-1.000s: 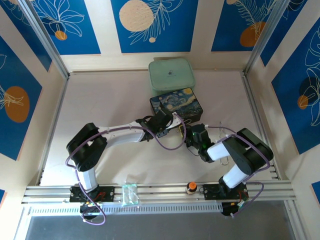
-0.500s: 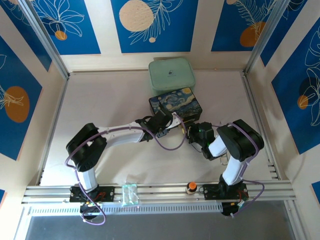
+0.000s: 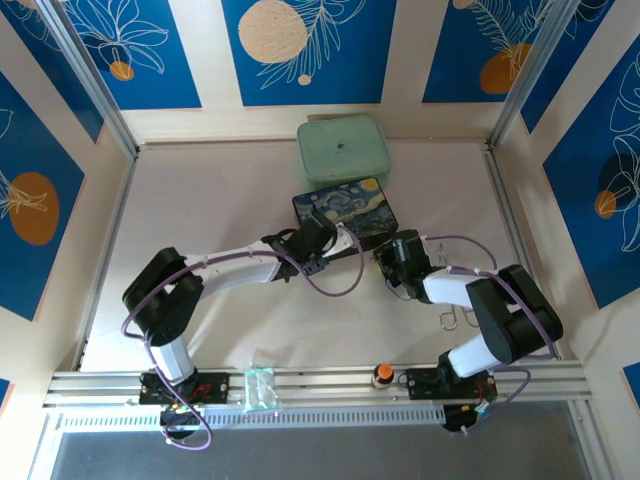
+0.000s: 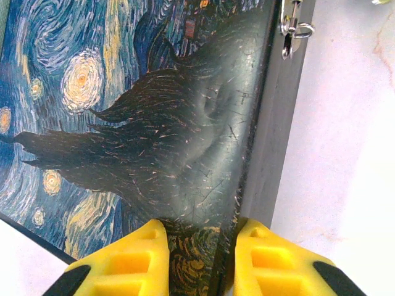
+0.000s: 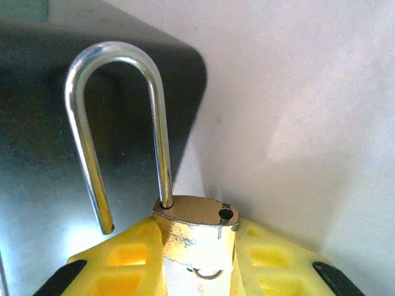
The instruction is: Unlock the padlock with the key
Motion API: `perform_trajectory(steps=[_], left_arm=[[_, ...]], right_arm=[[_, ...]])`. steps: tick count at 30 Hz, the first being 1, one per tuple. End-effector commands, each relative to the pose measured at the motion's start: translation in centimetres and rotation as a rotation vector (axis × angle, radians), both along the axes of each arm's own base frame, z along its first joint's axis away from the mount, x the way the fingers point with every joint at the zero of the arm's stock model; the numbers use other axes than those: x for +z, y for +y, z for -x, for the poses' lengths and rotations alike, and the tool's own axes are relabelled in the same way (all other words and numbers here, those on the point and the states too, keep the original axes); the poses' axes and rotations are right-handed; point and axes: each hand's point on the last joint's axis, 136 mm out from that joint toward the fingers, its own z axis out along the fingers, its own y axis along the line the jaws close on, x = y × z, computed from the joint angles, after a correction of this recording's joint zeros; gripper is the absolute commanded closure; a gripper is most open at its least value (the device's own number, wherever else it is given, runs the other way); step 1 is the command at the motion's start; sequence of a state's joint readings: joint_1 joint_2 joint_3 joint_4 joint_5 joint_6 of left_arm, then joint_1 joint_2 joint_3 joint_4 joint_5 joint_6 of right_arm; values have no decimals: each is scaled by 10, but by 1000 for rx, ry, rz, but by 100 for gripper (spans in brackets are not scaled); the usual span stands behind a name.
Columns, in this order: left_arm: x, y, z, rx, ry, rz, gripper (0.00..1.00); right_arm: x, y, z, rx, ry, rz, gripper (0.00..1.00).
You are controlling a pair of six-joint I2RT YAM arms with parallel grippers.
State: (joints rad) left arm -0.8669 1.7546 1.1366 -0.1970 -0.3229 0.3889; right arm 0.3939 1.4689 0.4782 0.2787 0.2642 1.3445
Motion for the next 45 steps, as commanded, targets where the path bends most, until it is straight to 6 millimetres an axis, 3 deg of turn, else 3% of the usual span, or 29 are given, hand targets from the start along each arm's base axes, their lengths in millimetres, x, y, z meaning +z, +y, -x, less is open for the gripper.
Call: perform_trajectory(steps=[1,7,12,15,20,25,28,32,39,45], left_arm=[[-49,50,28,96,216,-138,78],[-29,49,8,199,147,-70,59],[-13,41,-2,219,118,-15,50],[-9,44,-7,250,96,-11,46],[-2,48,-11,276,103,45,38],[22,35,-14,245,75,143,20],[42,30,-22,262,56,177,18],[61,41,-30,361,48,237,13],[70,51,-3,388,127,431,12],[68,67,17,395,135,457,12]], right_arm=[[-11,-14,32,141,142,214,77],[-10,-15,54,315,286,312,77],[-7,-16,67,408,366,414,77],[-5,-10,60,412,331,364,77],[17,-3,45,413,249,375,69],[25,-3,16,363,182,379,59],[26,-6,0,321,163,413,57],[24,-9,-18,306,156,448,57],[12,-7,-33,309,181,467,56],[3,-6,-36,337,232,530,56]])
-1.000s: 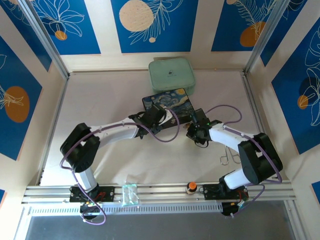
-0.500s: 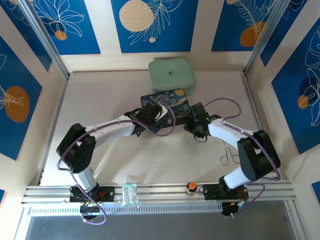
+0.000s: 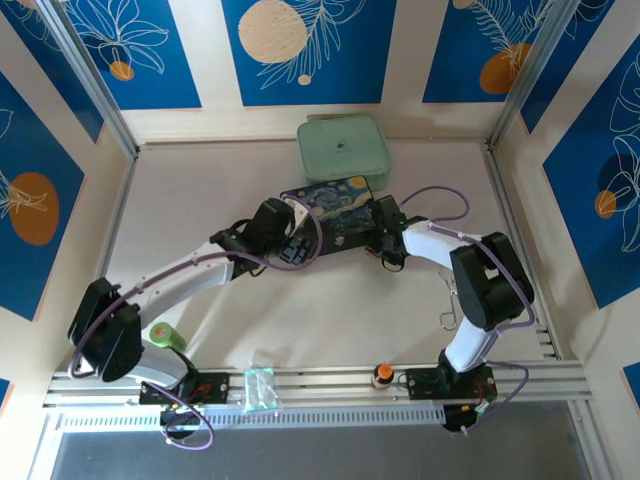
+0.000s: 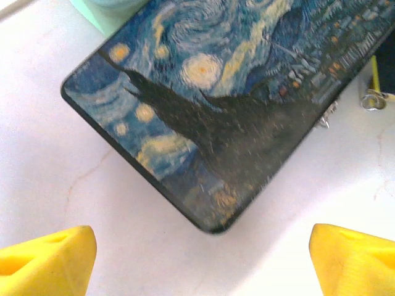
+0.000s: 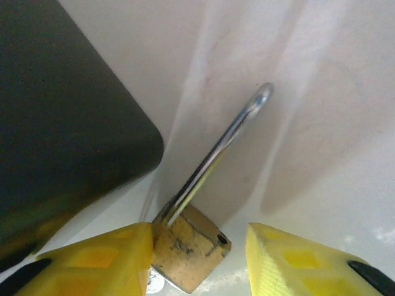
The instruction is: Unlock the padlock with the key
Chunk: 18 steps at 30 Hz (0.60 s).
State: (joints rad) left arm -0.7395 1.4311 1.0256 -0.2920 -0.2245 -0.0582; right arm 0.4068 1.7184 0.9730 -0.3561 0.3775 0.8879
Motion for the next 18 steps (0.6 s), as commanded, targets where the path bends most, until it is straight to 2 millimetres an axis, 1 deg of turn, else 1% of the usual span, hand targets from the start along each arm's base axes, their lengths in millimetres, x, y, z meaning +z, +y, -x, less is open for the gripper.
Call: perform_trajectory(steps=[1,4,6,11,15,18], left_arm=[[-2,5,10,10,20,48,12],[-8,8,15,6,32,46,12],[-11,10,17,10,39,42,12],[-12,13,23,13,43,67,12],[-14,15,27,11,48,74,12],[-16,18,29,17,49,74,12]], right_arm=[[5,0,-8,18,-8,59,57],[1,1,3,41,39,109,58],[-2,0,15,57,73,133,60],[-6,-3,43,96,131,138,63],[-3,-12,59,105,156,159,63],[-3,-22,64,93,153,152,63]])
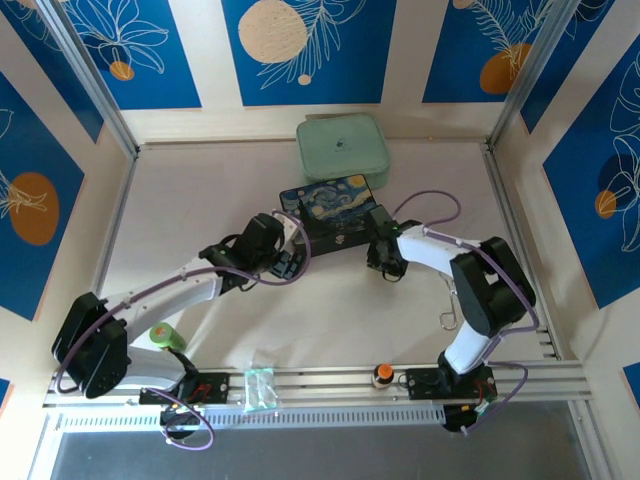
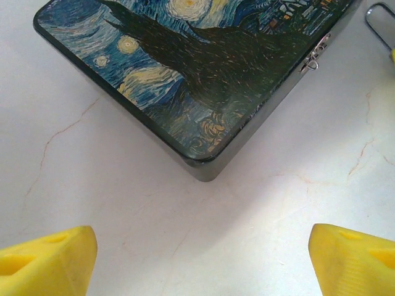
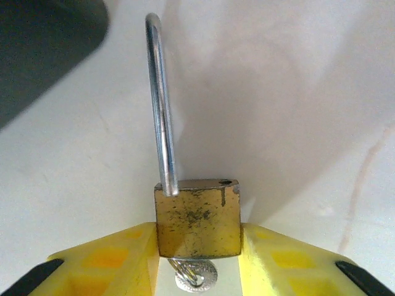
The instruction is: Unlock the padlock with the key
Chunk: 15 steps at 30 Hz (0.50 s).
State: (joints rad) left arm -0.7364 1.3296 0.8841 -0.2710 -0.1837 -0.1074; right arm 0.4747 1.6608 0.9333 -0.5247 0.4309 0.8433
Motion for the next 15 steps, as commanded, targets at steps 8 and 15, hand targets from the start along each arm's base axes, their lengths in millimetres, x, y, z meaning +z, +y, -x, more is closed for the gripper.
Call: perform_trajectory(steps=[8,15], left_arm=[[5,17,4,51,-11,40,12],[24,73,-18,264,-118,73,1]], right_arm=[[20,-27,29,10,18,17,60],[75,-19,14,78,-126,-53,49]])
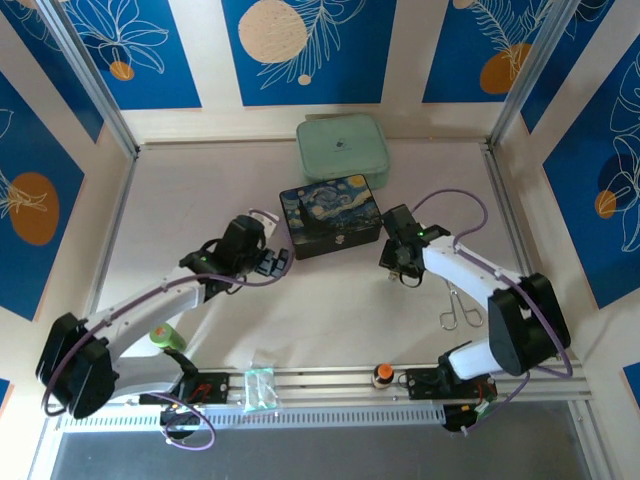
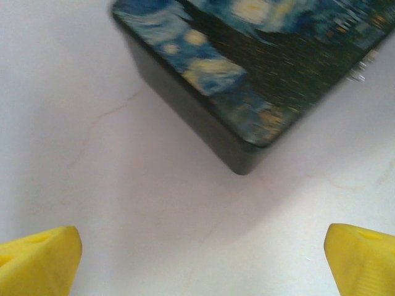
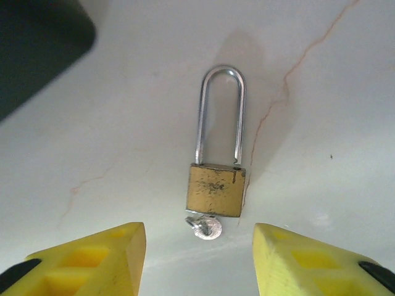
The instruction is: Unlock the padlock with the key
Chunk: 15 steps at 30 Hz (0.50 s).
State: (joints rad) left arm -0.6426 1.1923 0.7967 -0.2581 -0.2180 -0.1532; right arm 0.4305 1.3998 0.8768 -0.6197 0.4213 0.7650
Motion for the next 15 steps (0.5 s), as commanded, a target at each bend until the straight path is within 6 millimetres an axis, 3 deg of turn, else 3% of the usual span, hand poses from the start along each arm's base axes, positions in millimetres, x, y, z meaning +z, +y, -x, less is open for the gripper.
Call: perform_trajectory(steps=[1,5,10,15], left_arm=[[11,41,-18,170,-91,20,1],[12,91,-35,297,-189,-26,1],[2,125,-46,334,-366,-200,1],[-36,150,-68,374,-335,-135,1]], right_arm=[[33,1,-7,52,-61,-16,48],[66,-35,-29,39,-263,117,44],[64,-85,-54,80,-474,279,44],[50,-76,-71,209,-673,197,44]])
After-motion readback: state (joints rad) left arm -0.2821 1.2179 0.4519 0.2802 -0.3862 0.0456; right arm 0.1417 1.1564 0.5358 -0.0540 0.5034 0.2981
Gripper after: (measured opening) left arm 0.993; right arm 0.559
